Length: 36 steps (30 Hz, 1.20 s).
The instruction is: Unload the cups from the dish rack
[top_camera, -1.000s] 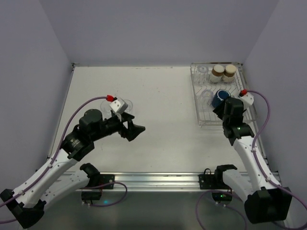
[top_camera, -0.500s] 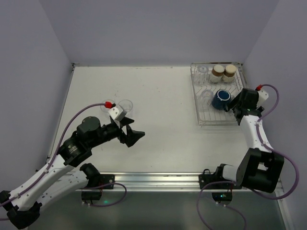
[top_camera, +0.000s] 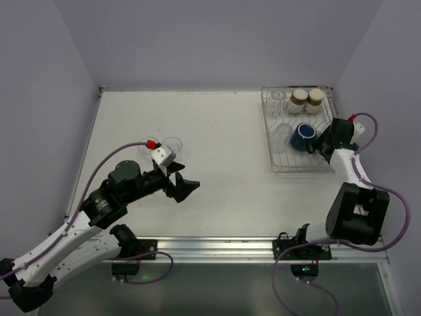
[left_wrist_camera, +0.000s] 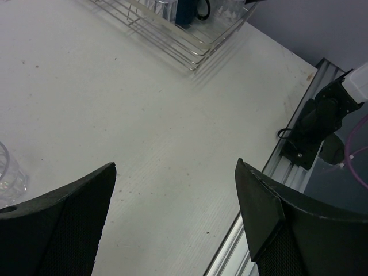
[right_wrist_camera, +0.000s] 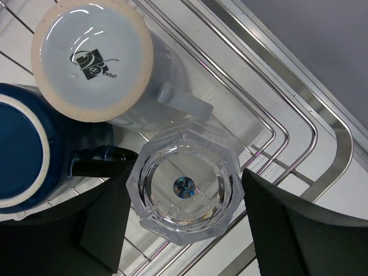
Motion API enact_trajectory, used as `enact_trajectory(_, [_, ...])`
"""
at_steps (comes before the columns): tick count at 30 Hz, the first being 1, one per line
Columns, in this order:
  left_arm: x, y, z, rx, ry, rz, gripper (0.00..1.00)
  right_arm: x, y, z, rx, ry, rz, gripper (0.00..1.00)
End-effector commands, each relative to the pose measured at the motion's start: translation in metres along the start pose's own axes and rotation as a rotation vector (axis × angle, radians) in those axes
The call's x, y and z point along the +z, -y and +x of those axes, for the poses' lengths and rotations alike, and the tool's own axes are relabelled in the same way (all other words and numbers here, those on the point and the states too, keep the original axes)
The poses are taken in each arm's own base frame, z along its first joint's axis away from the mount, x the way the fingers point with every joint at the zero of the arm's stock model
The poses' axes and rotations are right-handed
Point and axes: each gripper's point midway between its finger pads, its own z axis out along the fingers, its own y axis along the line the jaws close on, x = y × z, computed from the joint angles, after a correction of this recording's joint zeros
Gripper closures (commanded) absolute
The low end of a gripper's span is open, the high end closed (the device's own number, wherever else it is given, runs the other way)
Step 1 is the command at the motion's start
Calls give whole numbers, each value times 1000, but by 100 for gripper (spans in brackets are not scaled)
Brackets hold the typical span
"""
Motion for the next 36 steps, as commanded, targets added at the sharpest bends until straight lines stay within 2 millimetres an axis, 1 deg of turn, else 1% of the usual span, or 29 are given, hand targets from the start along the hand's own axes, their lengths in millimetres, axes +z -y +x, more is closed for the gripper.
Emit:
enact_trajectory(1, [1,-2,-2,27,8,-8,13,3,-4,-9,-1,5,-3,28])
enact_trajectory(2, [1,-2,-2,27,8,-8,13,2,-2,-10,3,11,3,34])
enact_trajectory(4, [2,-3,0,26,2,-11,13,-5,0,-18,9,41,10,41])
enact_trajectory(6, [3,-3,1,25,-2,-12,13,-11,0,-26,22,80,-3,52])
enact_trajectory(7, [3,-3,1,24,-4,-12,13,-21,-3,-33,35,106,-27,59])
enact_trajectory(8, [4,-3,2,24,-7,-12,13,-25,-4,-37,44,122,-39,64])
enact_trajectory(9, [4,-3,1,24,-7,-12,13,-30,-5,-41,55,135,-49,66])
enact_trajectory(10, [5,-4,2,24,-8,-14,13,-40,-7,-47,66,160,-69,66])
enact_trajectory(13, [6,-5,4,23,-18,-19,14,-54,-9,-54,83,192,-101,67])
enact_trajectory(14, [8,-6,6,20,-27,-19,14,-64,-10,-59,96,219,-120,68])
enact_trajectory(16, [10,-6,6,18,-33,-20,15,-75,-10,-62,116,240,-145,70])
enact_trajectory(17, [12,-8,9,15,-44,-25,15,-86,-11,-65,130,259,-171,70])
enact_trajectory(19, [14,-8,7,8,-48,-21,16,-98,-16,-64,150,266,-223,71])
enact_trajectory(20, [16,-11,6,0,-47,-27,16,-112,-21,-67,159,294,-274,71])
enact_trajectory(21, [17,-11,4,-17,-45,-30,16,-120,-27,-65,164,293,-317,71])
enact_trajectory(22, [18,-10,1,-28,-33,-25,16,-126,-34,-58,156,285,-351,71])
enact_trajectory(23, [19,-9,-3,-40,-21,-19,16,-134,-41,-55,154,289,-394,71])
enact_trajectory(24, [19,-6,-4,-71,-14,-7,16,-150,-48,-54,160,309,-461,71])
enact_trajectory(25, [20,1,-11,-82,13,24,16,-158,-60,-42,139,298,-514,71])
enact_trajectory(27, [24,8,-14,-139,19,56,16,-177,-76,-35,150,295,-620,72])
enact_trajectory(28, [26,15,-21,-154,43,97,16,-193,-88,-28,144,269,-723,72])
enact_trajectory(29, [30,19,-23,-178,50,121,16,-202,-101,-19,139,243,-809,73])
enact_trajectory(30, [34,23,-18,-230,44,144,16,-214,-110,-12,164,200,-885,73])
enact_trajectory(31, [37,30,-32,-234,110,189,16,-230,-124,7,134,125,-1008,73])
enact_trajectory(32, [44,28,-24,-263,102,190,16,-244,-133,8,135,122,-1095,73])
enact_trajectory(33, [48,28,-25,-305,113,197,17,-254,-139,14,156,75,-1151,73])
enact_trajectory(34, [52,29,-34,-308,162,215,18,-267,-148,30,135,24,-1225,73])
enact_trajectory(35, [61,25,-23,-335,145,209,18,-290,-155,32,105,14,-1347,73])
enact_trajectory(36, [66,25,-23,-384,149,212,22,-301,-157,37,114,-22,-1398,73])
